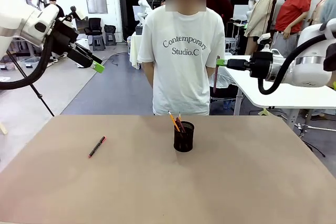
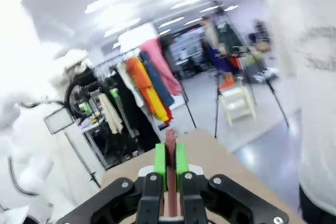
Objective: Place the pens into the pen holder.
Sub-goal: Pick up a writing instrument from the table and place it into the Pen holder.
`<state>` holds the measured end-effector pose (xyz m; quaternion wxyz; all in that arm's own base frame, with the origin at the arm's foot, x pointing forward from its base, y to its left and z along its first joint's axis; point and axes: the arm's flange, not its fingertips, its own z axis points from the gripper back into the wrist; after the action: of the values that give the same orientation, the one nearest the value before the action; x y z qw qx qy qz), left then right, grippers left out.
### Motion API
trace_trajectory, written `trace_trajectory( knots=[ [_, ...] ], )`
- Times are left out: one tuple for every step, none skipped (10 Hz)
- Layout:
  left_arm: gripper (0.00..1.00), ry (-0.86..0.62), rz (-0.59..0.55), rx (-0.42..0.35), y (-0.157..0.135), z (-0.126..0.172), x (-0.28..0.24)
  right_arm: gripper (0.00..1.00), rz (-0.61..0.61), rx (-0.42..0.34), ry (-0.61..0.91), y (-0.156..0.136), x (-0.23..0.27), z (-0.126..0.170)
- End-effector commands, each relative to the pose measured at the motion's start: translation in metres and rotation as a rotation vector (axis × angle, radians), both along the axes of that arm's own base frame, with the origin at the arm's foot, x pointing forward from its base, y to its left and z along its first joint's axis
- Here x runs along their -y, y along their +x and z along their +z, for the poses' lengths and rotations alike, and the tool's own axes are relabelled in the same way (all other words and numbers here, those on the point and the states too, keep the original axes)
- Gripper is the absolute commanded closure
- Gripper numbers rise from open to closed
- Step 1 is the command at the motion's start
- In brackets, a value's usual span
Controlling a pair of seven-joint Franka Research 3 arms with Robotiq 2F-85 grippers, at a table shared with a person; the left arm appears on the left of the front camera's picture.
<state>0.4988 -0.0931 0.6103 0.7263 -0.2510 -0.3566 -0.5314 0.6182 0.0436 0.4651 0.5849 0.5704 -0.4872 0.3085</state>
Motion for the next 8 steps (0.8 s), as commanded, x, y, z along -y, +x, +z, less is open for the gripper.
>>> trace_trajectory(
  knots=[
    [0.0,0.003,0.006,0.008,-0.002,0.0,0.0,1.0,0.122,0.143,0.009,-0.019,-0.014,-0.005],
    [0.0,0.003,0.006,0.008,-0.002,0.0,0.0,1.0,0.153,0.186,-0.008,-0.024,-0.022,-0.003],
    [0.0,0.003,0.006,0.008,-0.002,0.0,0.0,1.0,0.193,0.249,-0.054,-0.031,-0.037,-0.008],
    [0.0,0.003,0.006,0.008,-0.002,0.0,0.0,1.0,0.216,0.297,-0.076,-0.034,-0.048,-0.011],
    [0.0,0.003,0.006,0.008,-0.002,0.0,0.0,1.0,0.248,0.36,-0.098,-0.041,-0.056,-0.015],
    [0.0,0.003,0.006,0.008,-0.002,0.0,0.0,1.0,0.268,0.377,-0.125,-0.046,-0.062,-0.019],
    [0.0,0.003,0.006,0.008,-0.002,0.0,0.0,1.0,0.256,0.273,-0.166,-0.044,-0.057,-0.02],
    [0.0,0.003,0.006,0.008,-0.002,0.0,0.0,1.0,0.268,0.322,-0.096,-0.035,-0.062,-0.016]
  ],
)
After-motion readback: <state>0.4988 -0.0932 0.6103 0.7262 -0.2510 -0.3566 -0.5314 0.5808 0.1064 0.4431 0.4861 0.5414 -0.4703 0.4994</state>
